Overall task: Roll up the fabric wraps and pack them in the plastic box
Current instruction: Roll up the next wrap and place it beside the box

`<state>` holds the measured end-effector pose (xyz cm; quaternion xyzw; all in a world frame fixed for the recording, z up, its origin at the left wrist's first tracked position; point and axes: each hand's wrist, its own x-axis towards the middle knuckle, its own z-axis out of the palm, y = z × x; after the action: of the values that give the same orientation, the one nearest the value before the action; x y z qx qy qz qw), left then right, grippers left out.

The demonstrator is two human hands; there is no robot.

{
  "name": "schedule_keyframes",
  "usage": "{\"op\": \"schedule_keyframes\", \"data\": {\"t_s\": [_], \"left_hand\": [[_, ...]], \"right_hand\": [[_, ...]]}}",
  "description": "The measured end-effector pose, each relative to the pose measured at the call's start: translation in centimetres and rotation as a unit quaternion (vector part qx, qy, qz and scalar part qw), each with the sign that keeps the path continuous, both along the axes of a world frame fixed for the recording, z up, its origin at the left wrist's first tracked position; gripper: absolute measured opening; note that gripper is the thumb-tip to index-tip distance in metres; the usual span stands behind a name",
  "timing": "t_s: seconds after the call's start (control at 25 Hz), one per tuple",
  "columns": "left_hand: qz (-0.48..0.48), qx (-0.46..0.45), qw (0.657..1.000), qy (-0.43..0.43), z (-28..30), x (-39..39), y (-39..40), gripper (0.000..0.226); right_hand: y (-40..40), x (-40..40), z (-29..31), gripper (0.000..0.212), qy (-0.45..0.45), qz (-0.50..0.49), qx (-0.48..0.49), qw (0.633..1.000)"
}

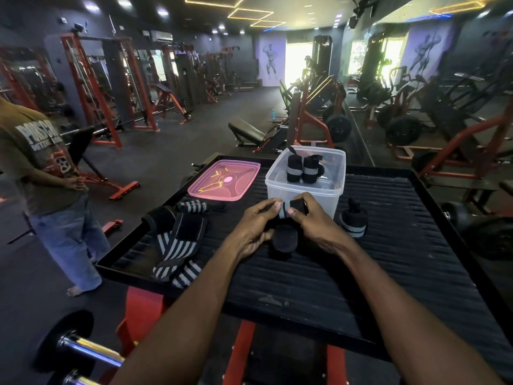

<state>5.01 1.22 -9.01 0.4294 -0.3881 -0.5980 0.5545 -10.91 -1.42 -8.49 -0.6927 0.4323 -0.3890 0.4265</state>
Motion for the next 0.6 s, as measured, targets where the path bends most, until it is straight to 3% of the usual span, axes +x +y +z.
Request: {"op": "schedule_keyframes", "data": {"t_s": [0.16,0.28,0.4,0.48,0.6], "left_hand": [[0.000,0.018,1.000,-0.014,-0.09,0.64,-0.23,0.026],[0.016,0.001,0.999,-0.044,-0.02,0.58,-0.17,0.027],[0.035,-0.036,0.996,-0.075,-0.15,0.40,-0.03,0.032],[0.044,-0.059,0.994,-0.083,-0.19,0.20,-0.07,0.037],[0.058,-0.051,0.997,-0.026,0.37,0.07,0.13,0.034]], "right_hand": [[0.41,-0.24,0.46,0.019,-0.014,0.014,-0.016,1.000],[0.60,-0.29,0.88,0.025,-0.053,0.032,0.044,0.997],[0.51,0.17,0.78,0.007,-0.097,0.016,0.127,0.987],[0.05,0.35,0.44,0.009,-0.093,-0.012,0.089,0.992],[-0.09,0.40,0.55,0.006,-0.102,-0.032,0.023,0.994]]}}
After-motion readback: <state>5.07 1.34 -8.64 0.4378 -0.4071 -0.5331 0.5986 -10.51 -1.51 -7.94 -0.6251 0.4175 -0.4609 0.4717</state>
